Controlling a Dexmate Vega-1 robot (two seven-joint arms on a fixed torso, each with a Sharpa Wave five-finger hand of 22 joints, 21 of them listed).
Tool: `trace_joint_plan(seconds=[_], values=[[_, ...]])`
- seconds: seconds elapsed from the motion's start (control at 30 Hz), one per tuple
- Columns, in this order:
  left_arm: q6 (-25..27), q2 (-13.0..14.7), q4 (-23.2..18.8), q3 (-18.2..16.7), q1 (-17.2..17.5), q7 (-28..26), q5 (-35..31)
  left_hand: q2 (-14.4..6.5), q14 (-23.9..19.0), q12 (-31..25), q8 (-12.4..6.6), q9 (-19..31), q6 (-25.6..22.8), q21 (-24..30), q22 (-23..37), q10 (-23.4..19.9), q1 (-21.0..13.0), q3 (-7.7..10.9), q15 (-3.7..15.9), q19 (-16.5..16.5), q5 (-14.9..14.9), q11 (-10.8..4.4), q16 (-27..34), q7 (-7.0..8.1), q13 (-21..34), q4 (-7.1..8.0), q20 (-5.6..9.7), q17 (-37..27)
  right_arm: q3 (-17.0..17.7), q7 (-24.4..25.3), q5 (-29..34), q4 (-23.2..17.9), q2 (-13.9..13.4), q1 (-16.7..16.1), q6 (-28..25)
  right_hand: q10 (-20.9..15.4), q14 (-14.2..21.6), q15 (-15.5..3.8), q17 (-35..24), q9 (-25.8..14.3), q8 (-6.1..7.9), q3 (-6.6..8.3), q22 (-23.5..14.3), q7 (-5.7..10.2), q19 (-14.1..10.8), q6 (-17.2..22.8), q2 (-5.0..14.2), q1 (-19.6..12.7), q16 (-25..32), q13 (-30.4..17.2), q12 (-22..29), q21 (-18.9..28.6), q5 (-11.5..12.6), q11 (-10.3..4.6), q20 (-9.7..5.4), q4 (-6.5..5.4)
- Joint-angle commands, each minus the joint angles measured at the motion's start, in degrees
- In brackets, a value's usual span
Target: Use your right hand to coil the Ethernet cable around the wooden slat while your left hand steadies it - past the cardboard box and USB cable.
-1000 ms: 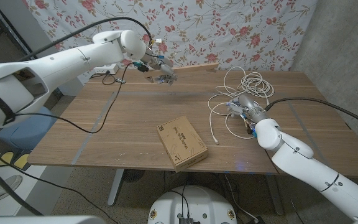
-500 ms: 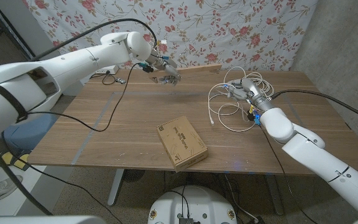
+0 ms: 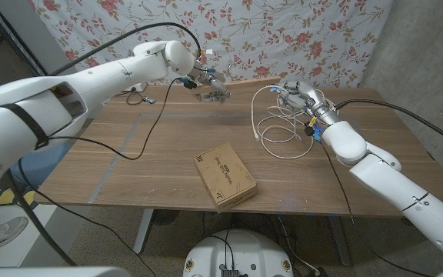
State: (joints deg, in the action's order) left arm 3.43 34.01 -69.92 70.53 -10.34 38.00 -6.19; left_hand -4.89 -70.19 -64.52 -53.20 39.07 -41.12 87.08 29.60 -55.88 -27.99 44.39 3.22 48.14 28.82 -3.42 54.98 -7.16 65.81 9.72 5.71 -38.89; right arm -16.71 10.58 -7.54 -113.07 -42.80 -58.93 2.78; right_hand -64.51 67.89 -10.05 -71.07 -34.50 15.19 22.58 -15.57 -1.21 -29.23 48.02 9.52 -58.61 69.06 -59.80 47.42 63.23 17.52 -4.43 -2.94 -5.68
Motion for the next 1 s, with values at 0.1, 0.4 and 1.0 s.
trace_joint_plan(seconds=[0.1,0.4,1.0], values=[[-4.91,-3.74,5.28,-0.92,0.54,-1.96,0.12,0.99,-8.85,-25.0,0.06,-0.54,-0.37,0.12,-7.42,-1.45,0.37,0.34,6.97,-0.52,0.51,-1.66,21.88,0.04,5.06,-0.27,-0.13,-0.18,0.19,-7.25,-10.93,7.76,2.91,5.39,13.02,-0.62,-3.33,-2.35,-0.11,-0.68,1.47,0.05,0.77,-1.33,0.22,4.57,0.15,-0.73,2.11,-1.06,0.37,1.02,0.61,-0.38,-7.56,-0.53],[-10.94,-7.66,12.49,-2.12,0.49,0.8,3.98,2.35,-8.35,-25.02,0.23,-1.35,-0.44,0.09,-7.67,-1.25,0.6,0.41,7.01,-0.74,1.32,-1.59,21.96,0.96,5.06,-0.46,-0.22,-0.5,-0.83,-10.45,-15.14,11.83,5.09,9.66,16.25,-0.96,-3.99,-2.3,-0.04,-0.86,1.06,0.06,2.19,-1.22,0.56,4.89,0.24,-1.05,5.22,-1.49,0.08,2.46,0.75,-0.62,-7.63,-0.97],[-12.23,-9.15,14.62,-3.39,3.04,4.32,8.35,3.4,-8.68,-25.1,0.04,-1.75,-0.64,0.29,-7.93,-1.24,0.41,1.15,7.11,-0.9,3.08,-1.56,21.82,0.86,5.05,-0.52,-0.23,-0.35,-1.19,-12.97,-21.52,15.98,8.37,14.81,19.19,-1.26,-4.85,-2.26,0.06,-1.33,0.76,0.08,3.7,-1.16,0.87,5.37,0.27,-1.25,8.93,-3.73,0.68,4.36,0.85,-0.59,-7.8,-1.59]])
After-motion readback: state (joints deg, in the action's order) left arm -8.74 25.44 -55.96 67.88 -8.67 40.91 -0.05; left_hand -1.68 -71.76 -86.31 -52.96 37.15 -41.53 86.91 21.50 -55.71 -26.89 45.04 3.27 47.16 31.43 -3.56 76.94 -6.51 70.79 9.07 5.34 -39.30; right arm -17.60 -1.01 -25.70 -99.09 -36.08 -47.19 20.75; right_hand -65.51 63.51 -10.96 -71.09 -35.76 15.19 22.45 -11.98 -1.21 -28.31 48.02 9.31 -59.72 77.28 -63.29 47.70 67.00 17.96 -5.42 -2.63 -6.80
